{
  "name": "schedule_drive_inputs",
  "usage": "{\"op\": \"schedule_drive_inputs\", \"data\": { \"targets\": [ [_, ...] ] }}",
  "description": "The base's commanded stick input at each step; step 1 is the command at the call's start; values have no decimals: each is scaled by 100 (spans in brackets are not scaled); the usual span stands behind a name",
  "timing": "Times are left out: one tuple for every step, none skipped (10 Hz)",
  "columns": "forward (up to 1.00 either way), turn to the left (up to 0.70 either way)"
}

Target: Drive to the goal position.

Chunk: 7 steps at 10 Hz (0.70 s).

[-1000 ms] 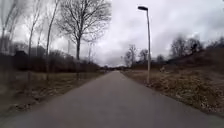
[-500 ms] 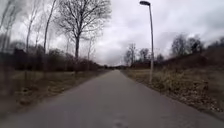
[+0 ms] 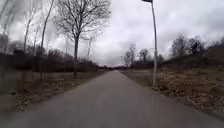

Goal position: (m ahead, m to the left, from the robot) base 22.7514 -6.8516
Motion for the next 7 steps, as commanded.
{"op": "schedule_drive_inputs", "data": {
  "targets": [
    [85,0],
    [85,0],
    [85,0],
    [85,0],
    [85,0],
    [85,0],
    [85,0]
  ]
}}
